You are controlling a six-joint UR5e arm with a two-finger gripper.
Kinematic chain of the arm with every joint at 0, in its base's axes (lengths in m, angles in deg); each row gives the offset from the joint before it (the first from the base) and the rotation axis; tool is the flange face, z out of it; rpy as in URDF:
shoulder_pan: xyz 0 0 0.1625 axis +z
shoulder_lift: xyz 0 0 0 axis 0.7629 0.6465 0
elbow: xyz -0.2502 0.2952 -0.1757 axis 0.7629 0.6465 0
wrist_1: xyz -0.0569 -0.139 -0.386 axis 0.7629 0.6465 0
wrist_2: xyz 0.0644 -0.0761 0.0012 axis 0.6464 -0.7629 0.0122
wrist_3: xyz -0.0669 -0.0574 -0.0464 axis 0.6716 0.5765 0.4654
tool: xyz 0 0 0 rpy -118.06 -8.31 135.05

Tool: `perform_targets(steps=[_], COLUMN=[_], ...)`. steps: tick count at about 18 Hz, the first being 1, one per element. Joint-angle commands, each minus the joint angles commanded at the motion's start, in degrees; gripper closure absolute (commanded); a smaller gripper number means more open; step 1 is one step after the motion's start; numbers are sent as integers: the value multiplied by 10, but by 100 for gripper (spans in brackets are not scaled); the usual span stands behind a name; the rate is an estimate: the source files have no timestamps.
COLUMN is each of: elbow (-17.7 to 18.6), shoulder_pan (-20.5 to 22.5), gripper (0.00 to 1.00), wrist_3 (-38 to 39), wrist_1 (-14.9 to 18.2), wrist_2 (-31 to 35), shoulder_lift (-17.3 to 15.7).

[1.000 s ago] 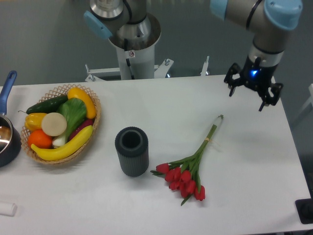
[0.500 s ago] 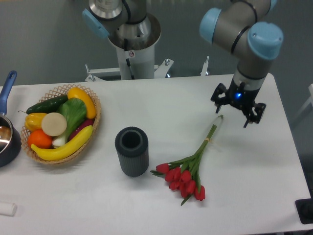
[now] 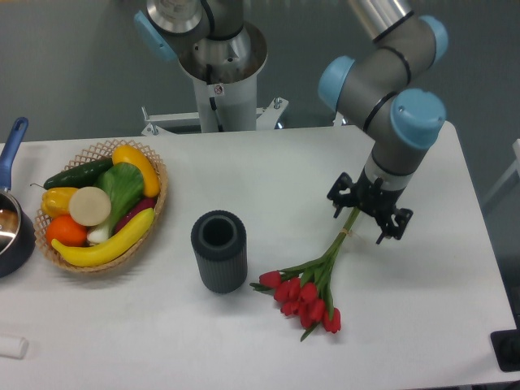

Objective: Pick up the flowers from the table
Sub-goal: 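Lower the gripper around the tulip stems near the tie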

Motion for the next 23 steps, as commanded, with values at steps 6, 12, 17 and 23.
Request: perform_targets(steps=[6, 12, 17, 23], elbow=[2, 27, 34, 37], shoulder_pan=[-13, -18, -21, -21], gripper=[0, 0, 0, 29], wrist_3=[26, 26, 28, 30], wrist_1=[-30, -49, -58, -59], wrist_2=[-5, -6, -5, -3], shoulder_lift=[26, 29, 28, 29])
